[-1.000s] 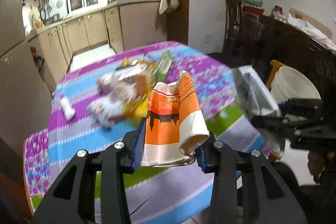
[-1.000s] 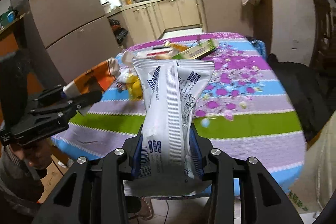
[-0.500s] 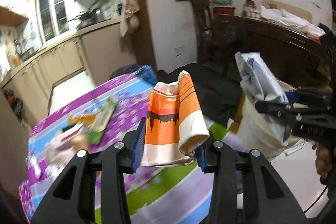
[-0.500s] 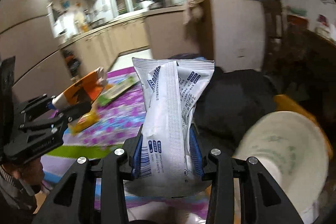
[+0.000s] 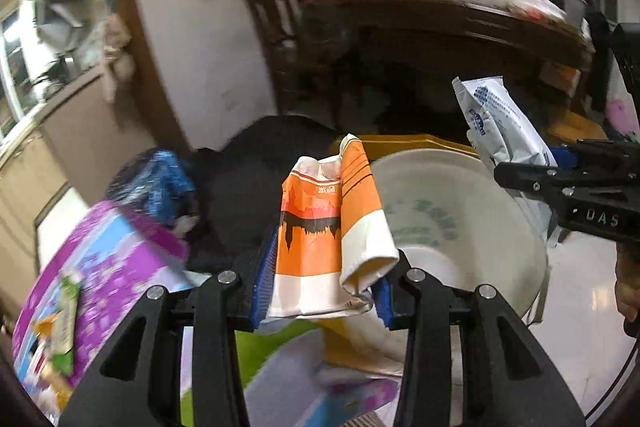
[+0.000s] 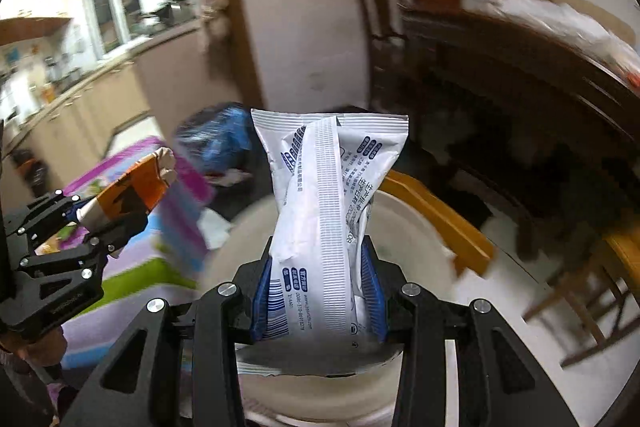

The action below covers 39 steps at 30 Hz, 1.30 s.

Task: Collect trash
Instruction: 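Carry both held wrappers over the white bucket with both tools, then open both tools to drop the wrappers into the white bucket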

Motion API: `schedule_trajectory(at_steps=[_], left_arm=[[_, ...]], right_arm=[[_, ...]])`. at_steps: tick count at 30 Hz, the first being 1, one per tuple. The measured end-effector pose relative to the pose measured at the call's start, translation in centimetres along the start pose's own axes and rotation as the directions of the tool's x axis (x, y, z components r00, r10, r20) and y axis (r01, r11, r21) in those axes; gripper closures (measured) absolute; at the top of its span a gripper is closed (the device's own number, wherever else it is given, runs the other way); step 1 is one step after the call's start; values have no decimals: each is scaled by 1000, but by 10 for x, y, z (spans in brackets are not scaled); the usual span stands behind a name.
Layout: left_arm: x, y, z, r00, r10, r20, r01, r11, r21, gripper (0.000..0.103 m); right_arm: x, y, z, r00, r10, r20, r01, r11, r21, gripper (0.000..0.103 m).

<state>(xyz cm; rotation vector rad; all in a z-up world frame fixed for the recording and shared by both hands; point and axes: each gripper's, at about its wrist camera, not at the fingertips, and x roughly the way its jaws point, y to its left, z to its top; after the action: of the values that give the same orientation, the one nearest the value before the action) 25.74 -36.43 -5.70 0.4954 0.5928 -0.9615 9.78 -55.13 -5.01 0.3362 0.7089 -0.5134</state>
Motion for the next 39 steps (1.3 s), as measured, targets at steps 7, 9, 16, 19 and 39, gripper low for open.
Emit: schedule_trajectory(at_steps=[7,9,16,19,39], left_arm=[[48,-42,3,992,-88,-89,95,993,70,64],[58,-47,-1,988,-99,-118,109,991,83,64],[91,-37,-6,968,-118,-224,134,989,62,63],[93,-32,-6,964,-117,-238,135,989,62,63],[103,-25,2,935,-121,-333,160,983,92,60]], right_arm=[[39,-49,-2,993,-60,-101,66,996,53,63],[41,-46,-10,991,-60,-123,67,996,52,63],[66,-34,-10,966,-61,-250,67,998,16,63],[67,-14,-11,956,-56,-289,60,998,4,63],[86,8,8,899,-43,-435,33,999,-32,60]])
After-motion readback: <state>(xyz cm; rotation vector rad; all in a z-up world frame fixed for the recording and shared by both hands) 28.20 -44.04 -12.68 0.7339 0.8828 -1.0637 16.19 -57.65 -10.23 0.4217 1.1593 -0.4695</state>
